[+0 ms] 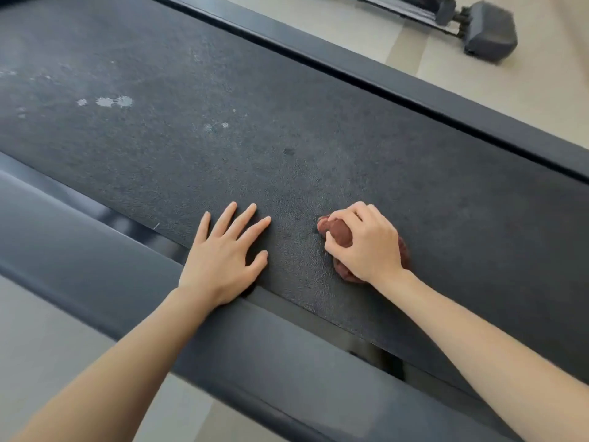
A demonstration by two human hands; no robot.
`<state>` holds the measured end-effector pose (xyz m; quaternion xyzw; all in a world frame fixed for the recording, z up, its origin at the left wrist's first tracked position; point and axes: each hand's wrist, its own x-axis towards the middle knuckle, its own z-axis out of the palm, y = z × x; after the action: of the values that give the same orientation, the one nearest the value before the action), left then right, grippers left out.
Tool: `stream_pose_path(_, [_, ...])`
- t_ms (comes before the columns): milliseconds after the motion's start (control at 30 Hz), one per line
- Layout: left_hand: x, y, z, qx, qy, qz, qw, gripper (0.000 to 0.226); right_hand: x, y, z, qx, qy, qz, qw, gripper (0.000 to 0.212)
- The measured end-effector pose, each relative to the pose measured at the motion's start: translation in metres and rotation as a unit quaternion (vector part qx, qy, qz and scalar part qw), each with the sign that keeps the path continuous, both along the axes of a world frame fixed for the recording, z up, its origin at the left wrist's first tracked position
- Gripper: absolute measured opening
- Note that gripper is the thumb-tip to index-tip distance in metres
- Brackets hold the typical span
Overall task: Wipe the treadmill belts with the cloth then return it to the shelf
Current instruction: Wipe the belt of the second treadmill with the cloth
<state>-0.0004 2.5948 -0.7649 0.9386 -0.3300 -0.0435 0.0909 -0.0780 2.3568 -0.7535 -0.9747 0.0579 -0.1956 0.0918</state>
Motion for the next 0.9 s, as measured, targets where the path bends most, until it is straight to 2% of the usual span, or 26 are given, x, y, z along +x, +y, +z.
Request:
stream_pose_path(167, [-0.001, 0.000, 0.000, -0.015, 0.008, 0.003, 1.000, 0.064, 0.080, -0.012, 0.006, -0.010, 0.065, -0.156, 0.986, 0.037])
stream_pose_path(200, [0.000, 0.001, 0.001, -0.022, 0.010, 0.006, 1.000, 0.064, 0.081, -0.007, 0.007, -0.009, 0.072, -0.159, 0.985, 0.038])
stream_pose_path(367, [0.001, 0.000, 0.006, -0.050, 0.024, 0.016, 0.998, 0.067, -0.003, 0.039, 0.013, 0.026, 0.057, -0.001, 0.998, 0.030])
stream_pose_path(500, [0.021, 0.023, 0.007, 0.001, 0.005, -0.007, 1.000, 0.071, -0.049, 0.069, 0.005, 0.016, 0.031, 0.117, 0.993, 0.027])
stream_pose_path(600, [0.051, 0.053, 0.007, 0.044, -0.007, 0.012, 0.999, 0.074, -0.006, 0.065, 0.004, 0.011, 0.002, 0.121, 0.993, 0.025])
stream_pose_path(767, [0.052, 0.059, 0.005, 0.029, 0.015, 0.022, 0.999, 0.067, 0.087, 0.054, 0.000, 0.004, -0.001, 0.074, 0.997, 0.025])
stream_pose_path(900, [0.054, 0.059, 0.008, 0.013, 0.012, 0.031, 0.999, 0.070, 0.144, 0.052, 0.006, -0.017, 0.043, -0.039, 0.998, 0.032])
